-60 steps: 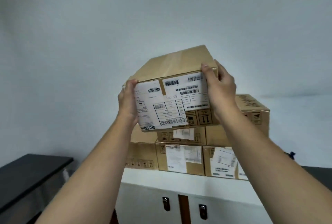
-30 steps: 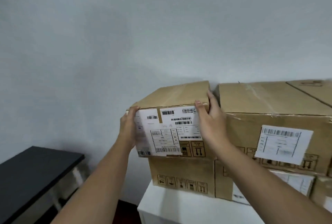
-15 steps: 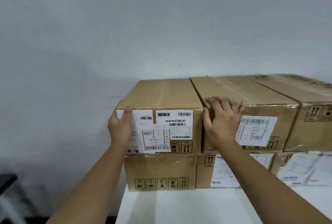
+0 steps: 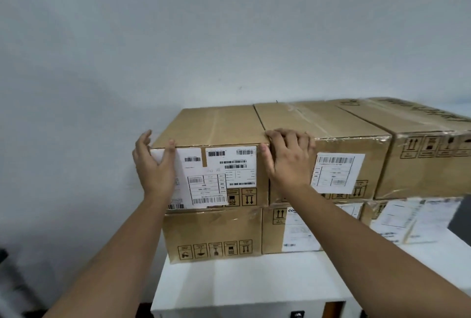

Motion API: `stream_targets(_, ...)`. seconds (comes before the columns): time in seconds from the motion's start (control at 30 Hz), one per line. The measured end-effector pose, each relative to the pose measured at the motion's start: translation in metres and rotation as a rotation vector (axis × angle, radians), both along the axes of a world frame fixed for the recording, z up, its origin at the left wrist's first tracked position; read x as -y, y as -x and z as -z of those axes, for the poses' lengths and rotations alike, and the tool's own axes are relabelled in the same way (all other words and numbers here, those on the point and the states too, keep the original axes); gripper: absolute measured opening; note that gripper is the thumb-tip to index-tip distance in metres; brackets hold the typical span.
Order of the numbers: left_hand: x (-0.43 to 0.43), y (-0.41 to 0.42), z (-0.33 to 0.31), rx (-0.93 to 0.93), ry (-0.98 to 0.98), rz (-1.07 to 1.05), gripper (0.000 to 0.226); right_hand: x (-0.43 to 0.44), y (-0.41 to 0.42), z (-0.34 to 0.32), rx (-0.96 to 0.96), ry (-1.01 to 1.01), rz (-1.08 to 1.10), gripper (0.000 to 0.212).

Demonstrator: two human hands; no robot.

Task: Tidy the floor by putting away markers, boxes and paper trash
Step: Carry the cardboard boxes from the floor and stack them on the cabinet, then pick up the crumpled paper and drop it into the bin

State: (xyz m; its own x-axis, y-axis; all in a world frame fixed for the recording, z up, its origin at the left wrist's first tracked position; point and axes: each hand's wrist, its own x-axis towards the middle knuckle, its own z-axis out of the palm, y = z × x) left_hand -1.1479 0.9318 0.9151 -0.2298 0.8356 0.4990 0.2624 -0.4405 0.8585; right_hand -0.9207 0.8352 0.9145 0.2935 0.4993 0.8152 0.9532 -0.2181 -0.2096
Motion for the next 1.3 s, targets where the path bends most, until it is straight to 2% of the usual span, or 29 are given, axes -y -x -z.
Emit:
stream_targets(0.07,0.008,-0.010,-0.018,-0.292,-0.279,-0.152,0.049,0.003,0.000,-0.004,0.007,0.061,0.003,0.044)
stream_targets(0.13,0.019,-0.037,-0.044,-0.486,-0.510,-0.083,0.047,0.007,0.000,-0.010,0.000,0.108,-0.031,0.049)
stream_targets(0.23,0.043,-0.106,-0.078,-0.607,-0.494,0.207,0.044,0.027,-0.023,-0.023,-0.016,0.059,0.022,0.050)
stream_targets(0.37,0.089,-0.206,-0.090,-0.863,-0.502,0.372,0.050,0.084,-0.086,-0.041,-0.055,0.076,0.187,0.049)
stream_targets(0.53,0.182,-0.312,-0.075,-0.876,-0.611,0.571,0.046,0.202,-0.182,-0.028,-0.096,0.094,0.425,0.052)
stream_targets(0.63,0.250,-0.376,-0.045,-0.947,-0.660,0.694,0.047,0.301,-0.238,-0.006,-0.184,0.217,0.579,0.050)
stream_targets(0.77,0.360,-0.469,0.010,-1.103,-0.569,0.944,0.049,0.456,-0.308,0.029,-0.334,0.407,0.759,0.050)
stream_targets(0.93,0.486,-0.555,0.077,-1.324,-0.503,1.179,0.054,0.618,-0.356,0.077,-0.508,0.562,0.936,0.051)
stream_targets(1.1,0.563,-0.624,0.116,-1.405,-0.487,1.288,0.054,0.712,-0.400,0.117,-0.705,0.592,1.038,0.052)
stream_targets(1.3,0.616,-0.716,0.150,-1.461,-0.495,1.372,0.054,0.758,-0.474,0.159,-0.872,0.644,1.015,0.054)
